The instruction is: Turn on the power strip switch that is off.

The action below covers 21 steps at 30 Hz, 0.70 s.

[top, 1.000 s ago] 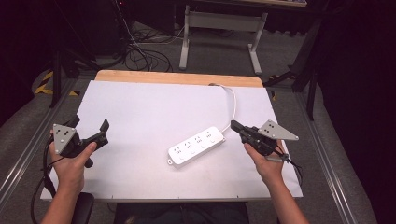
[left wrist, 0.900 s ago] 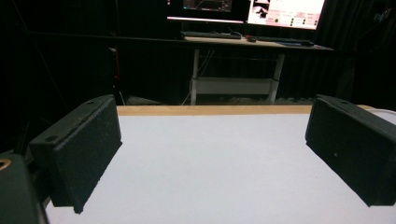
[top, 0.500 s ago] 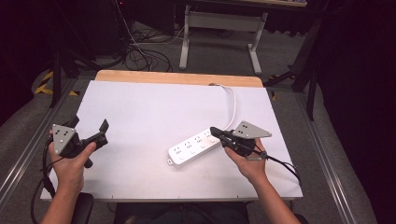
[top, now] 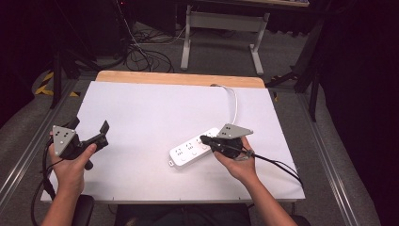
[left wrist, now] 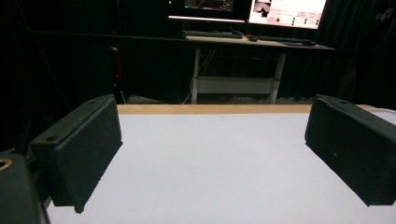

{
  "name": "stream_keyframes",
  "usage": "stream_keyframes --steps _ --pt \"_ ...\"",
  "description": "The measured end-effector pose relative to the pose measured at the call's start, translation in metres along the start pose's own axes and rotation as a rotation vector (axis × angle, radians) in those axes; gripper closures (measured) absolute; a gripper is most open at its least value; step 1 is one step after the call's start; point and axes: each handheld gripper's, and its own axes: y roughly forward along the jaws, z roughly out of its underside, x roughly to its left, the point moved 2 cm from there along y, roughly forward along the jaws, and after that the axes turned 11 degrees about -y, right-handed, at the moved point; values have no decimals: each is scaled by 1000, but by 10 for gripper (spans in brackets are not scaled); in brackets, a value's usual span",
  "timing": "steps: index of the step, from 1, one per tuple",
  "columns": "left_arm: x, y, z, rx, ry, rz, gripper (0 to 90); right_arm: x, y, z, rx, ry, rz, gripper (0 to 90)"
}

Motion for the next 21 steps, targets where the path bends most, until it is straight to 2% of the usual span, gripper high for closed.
stream_keyframes --steps 5,6,7,14,21 --pt "0 0 0 0 -2 -1 43 0 9 3 72 50 -42 900" --pt "0 0 0 0 -2 -1 43 0 9 3 72 50 -42 900" --pt "0 0 0 1 0 -1 43 1 13 5 98 62 -63 900" --pt "0 0 0 4 2 0 44 6 24 13 185 72 -103 900" --pt "-1 0 1 8 -2 3 44 8 34 17 198 81 -113 900"
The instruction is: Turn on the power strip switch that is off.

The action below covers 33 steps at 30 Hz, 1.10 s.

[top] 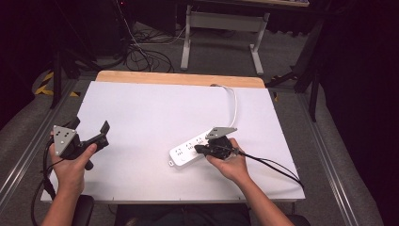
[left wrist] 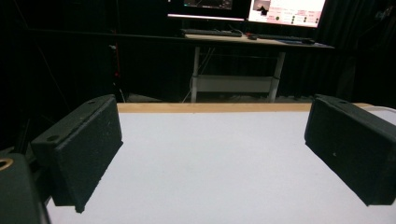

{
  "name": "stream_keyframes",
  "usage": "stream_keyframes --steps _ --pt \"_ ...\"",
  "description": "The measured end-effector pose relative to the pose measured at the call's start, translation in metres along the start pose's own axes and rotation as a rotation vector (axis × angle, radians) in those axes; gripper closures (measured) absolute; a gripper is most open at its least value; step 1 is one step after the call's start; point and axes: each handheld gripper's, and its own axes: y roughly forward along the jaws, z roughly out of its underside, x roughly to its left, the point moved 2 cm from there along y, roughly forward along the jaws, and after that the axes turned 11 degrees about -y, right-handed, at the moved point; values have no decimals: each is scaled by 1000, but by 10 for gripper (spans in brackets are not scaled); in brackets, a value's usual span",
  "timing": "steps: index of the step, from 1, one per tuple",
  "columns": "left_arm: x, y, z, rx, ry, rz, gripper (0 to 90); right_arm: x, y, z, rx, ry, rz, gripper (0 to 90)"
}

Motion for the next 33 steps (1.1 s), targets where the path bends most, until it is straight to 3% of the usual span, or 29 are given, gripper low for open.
stream_keyframes --steps 4,6,12,33 --pt "1 0 0 0 0 0 44 -1 2 1 8 -1 2 900" --pt "1 1 0 0 -3 -2 45 1 3 0 -24 6 -28 900" --pt "0 0 0 2 1 -2 45 3 6 1 -25 -1 -32 900" --pt "1 -3 1 -1 -11 -7 46 11 13 6 -50 -11 29 900"
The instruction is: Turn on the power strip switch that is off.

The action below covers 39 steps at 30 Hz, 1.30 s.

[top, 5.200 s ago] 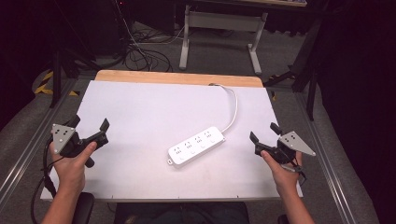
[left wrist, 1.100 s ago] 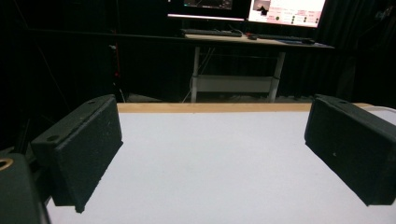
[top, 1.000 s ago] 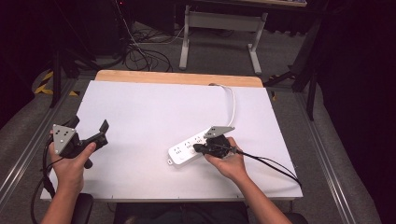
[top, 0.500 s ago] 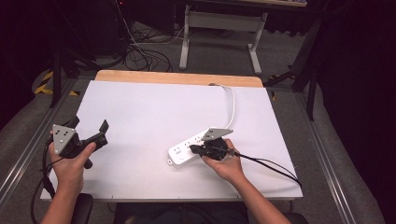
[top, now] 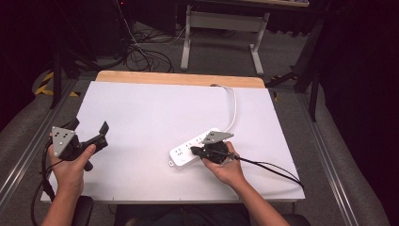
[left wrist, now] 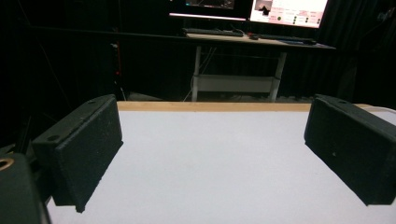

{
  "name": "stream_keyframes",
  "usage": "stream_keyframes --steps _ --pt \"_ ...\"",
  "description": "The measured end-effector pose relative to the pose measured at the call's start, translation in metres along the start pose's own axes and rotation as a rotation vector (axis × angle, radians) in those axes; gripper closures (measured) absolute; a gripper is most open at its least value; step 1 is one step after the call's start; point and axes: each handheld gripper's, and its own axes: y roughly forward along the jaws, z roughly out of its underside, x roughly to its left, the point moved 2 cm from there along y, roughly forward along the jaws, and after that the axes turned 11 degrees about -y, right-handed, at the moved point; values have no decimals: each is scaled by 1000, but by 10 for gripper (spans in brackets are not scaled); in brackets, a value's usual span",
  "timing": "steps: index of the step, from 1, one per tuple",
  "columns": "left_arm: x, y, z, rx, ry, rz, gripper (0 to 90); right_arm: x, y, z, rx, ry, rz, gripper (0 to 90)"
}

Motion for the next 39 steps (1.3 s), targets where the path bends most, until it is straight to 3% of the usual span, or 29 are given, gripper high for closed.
stream_keyframes --steps 39 --pt "0 -2 0 1 2 -1 48 0 0 -1 3 -2 3 900"
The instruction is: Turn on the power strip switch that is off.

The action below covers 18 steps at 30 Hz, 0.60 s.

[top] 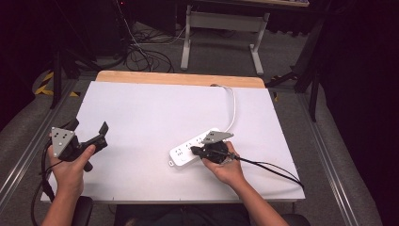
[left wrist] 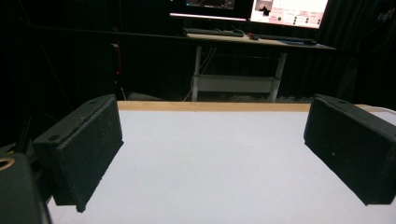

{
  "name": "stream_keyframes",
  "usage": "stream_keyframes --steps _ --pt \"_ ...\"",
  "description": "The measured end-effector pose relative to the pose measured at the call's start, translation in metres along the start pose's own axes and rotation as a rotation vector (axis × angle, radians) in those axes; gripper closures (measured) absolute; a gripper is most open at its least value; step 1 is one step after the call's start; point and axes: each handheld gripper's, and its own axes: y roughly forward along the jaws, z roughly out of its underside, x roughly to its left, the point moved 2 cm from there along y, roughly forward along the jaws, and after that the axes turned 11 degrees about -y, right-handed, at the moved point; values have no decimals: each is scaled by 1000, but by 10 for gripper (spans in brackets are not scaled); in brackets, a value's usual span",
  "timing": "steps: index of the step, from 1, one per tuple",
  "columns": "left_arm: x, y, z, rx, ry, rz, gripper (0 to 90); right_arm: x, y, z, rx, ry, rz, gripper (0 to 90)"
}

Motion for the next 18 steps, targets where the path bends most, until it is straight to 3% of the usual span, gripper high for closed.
stream_keyframes --steps 18 --pt "1 1 0 2 -1 -1 49 -1 -2 1 3 11 1 900"
